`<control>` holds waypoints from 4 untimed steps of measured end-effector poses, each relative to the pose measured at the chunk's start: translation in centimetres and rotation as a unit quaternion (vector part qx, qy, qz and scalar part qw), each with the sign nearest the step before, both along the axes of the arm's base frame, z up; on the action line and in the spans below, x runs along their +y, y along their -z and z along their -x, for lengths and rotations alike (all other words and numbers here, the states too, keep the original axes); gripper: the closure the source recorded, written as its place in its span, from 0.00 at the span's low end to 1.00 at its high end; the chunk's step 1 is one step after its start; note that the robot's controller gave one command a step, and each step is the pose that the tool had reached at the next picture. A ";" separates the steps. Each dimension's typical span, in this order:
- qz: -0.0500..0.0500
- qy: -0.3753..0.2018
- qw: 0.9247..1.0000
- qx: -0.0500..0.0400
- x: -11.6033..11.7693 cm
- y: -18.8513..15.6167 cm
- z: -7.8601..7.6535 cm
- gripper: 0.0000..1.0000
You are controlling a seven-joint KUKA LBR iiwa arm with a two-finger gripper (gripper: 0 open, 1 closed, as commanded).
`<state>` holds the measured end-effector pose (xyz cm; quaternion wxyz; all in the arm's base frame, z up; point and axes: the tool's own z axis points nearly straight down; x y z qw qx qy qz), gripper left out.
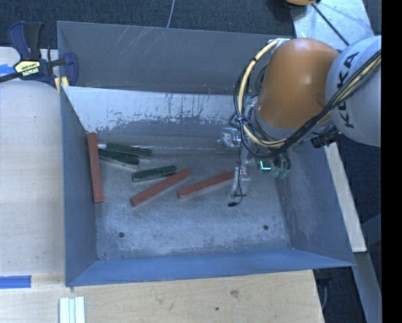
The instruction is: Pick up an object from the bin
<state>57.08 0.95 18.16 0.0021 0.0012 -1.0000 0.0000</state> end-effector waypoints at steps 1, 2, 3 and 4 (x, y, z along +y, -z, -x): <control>0.000 0.000 1.000 -0.004 0.0 -0.4 -0.2 0.00; 0.000 0.000 1.000 -0.009 -0.4 3.5 -0.8 0.00; 0.000 0.015 1.000 -0.005 -2.9 11.0 -1.4 1.00; 0.000 0.015 1.000 -0.005 -2.9 11.1 -1.4 1.00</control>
Offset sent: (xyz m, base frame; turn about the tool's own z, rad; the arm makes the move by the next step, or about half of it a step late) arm 0.0119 -0.0111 -0.1116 -0.0029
